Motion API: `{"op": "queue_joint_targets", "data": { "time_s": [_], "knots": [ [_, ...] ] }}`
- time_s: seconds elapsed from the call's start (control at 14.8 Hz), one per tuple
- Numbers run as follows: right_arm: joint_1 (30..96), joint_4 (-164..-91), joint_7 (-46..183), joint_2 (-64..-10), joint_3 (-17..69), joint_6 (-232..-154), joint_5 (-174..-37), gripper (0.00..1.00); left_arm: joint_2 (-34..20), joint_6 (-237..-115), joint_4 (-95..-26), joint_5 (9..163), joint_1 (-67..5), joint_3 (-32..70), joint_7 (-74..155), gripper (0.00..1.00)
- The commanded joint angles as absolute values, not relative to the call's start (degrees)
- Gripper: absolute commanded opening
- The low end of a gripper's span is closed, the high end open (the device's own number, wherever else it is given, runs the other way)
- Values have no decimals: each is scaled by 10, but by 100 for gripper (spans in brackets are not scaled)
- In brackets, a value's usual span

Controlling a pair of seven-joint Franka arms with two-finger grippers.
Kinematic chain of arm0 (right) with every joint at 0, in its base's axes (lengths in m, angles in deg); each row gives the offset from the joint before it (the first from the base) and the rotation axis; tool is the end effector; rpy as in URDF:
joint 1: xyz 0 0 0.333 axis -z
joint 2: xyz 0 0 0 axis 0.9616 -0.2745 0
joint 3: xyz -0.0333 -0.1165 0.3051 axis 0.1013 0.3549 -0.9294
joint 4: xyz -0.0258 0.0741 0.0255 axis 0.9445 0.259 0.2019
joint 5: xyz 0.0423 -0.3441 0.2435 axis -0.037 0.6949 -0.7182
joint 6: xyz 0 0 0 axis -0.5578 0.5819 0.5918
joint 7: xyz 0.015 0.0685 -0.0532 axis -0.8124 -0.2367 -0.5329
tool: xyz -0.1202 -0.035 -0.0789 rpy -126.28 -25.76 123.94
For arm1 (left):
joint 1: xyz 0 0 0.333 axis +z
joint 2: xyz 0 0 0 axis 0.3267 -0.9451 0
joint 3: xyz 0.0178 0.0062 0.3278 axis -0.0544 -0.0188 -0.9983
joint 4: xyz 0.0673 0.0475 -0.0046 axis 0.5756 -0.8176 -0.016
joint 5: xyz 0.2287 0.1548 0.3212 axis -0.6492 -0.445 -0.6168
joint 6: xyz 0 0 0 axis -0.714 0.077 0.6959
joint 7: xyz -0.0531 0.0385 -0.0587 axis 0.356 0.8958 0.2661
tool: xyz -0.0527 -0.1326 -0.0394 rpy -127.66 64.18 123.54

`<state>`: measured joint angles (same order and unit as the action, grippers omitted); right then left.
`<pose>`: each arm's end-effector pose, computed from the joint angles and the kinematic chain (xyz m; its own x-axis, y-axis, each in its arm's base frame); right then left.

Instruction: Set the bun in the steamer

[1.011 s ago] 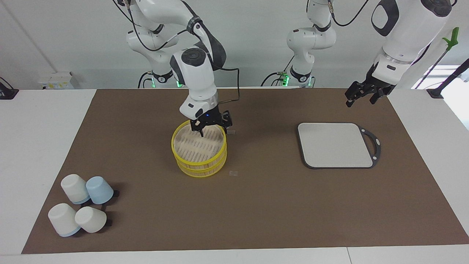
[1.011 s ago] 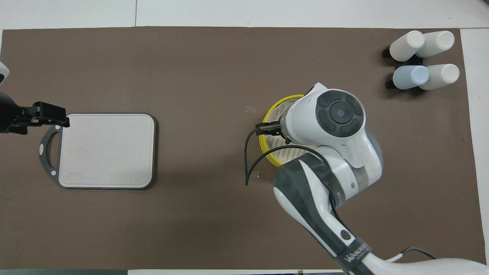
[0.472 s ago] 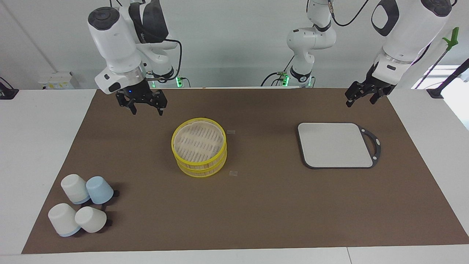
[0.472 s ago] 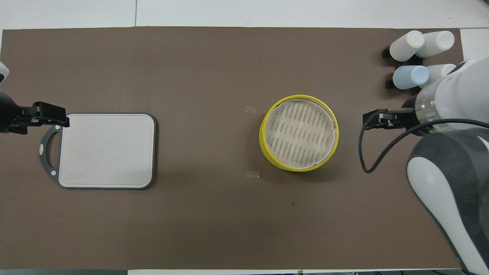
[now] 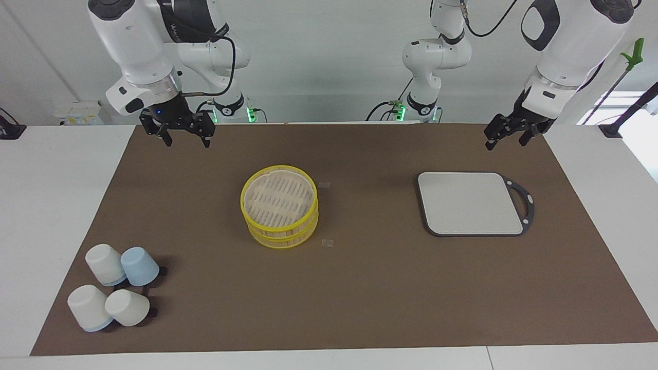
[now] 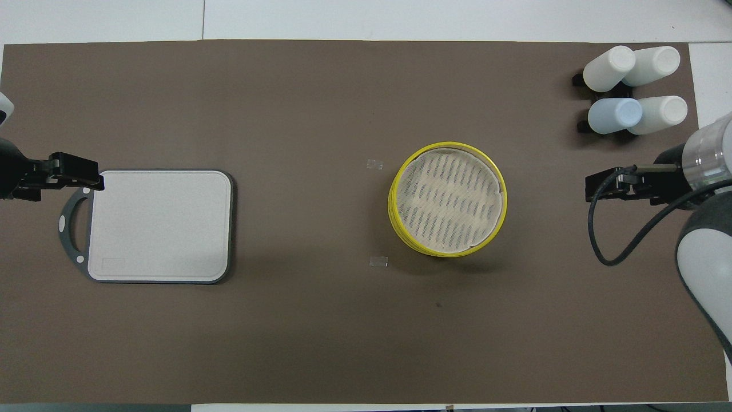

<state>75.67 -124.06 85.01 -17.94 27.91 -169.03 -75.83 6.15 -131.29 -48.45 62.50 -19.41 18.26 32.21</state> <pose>0.5631 0.0389 0.5536 0.9954 -0.0856 -0.0442 -0.0856 -0.9963 0.0003 0.5726 -0.0290 0.5670 0.9968 0.0795 -0.0116 0.0798 -0.9965 0.0232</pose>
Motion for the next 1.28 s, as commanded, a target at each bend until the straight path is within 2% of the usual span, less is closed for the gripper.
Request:
{"op": "queue_joint_targets", "data": {
  "time_s": [0.0,0.47,0.74,1.21],
  "knots": [
    [754,-1167,842,-229,280,-1657,-753,100,76,-1325,-500,634,-199,177,313,100],
    [749,-1176,842,-222,282,-1661,-756,100,75,-1325,-500,634,-199,177,313,100],
    [749,-1215,841,-200,284,-1662,-755,100,75,-1325,-499,634,-199,177,313,100],
    [749,-1215,841,-199,283,-1662,-752,100,75,-1325,-499,634,-199,177,313,100]
  ]
}}
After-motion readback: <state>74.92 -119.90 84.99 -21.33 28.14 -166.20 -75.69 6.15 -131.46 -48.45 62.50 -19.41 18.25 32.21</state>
